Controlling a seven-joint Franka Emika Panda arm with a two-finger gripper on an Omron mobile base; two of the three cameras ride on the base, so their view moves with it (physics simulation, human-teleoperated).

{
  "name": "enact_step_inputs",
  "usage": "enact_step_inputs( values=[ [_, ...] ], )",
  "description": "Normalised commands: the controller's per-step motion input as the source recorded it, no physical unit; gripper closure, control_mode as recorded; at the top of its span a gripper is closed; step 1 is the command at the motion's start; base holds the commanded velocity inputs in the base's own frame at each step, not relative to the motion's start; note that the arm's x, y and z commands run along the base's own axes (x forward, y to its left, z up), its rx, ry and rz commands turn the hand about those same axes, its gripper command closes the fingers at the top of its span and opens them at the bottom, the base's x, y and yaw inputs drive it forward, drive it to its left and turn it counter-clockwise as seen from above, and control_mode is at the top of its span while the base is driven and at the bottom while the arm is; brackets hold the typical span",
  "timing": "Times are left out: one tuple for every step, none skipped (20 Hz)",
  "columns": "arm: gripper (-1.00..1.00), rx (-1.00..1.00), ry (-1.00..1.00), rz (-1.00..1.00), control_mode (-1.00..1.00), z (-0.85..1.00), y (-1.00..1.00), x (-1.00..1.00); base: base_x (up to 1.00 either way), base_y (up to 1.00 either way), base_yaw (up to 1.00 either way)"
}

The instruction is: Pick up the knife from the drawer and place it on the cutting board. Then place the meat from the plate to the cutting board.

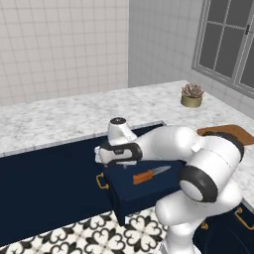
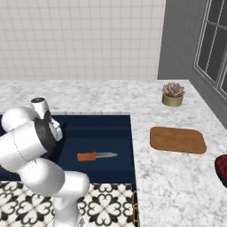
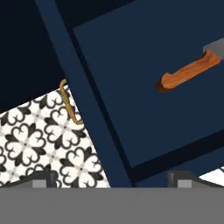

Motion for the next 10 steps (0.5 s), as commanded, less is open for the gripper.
enact_step_inputs(
  values=[
    [-1.0,0.08,0.07,-0.19,-1.0,0.97,-1.0,-0.23,0.0,0.0,0.0],
    [-1.0,0.0,0.21,-0.2,-1.0,0.46,-1.0,-0.03,0.0,0.0,0.0],
    [-1.0,0.0,0.23,-0.21,-1.0,0.38,-1.0,0.0,0.0,0.0,0.0],
    [-1.0,0.0,0.24,-0.23,-1.0,0.34,-1.0,0.0,0.0,0.0,0.0],
    [-1.0,0.0,0.24,-0.23,-1.0,0.23,-1.0,0.0,0.0,0.0,0.0],
    [-1.0,-0.06,0.26,-0.24,-1.0,0.0,-1.0,0.0,0.0,0.0,0.0],
    [-1.0,-0.12,0.27,-0.24,-1.0,0.0,-1.0,0.04,0.0,0.0,0.0],
    [-1.0,-0.13,0.31,-0.23,-1.0,-0.13,-0.94,0.17,0.0,0.0,0.0],
    [-1.0,-0.01,0.3,-0.27,-1.0,-0.02,-0.99,0.34,0.0,0.0,0.0],
    [-1.0,-0.01,0.35,-0.25,-1.0,-0.13,-0.8,0.49,0.0,0.0,0.0]
  ],
)
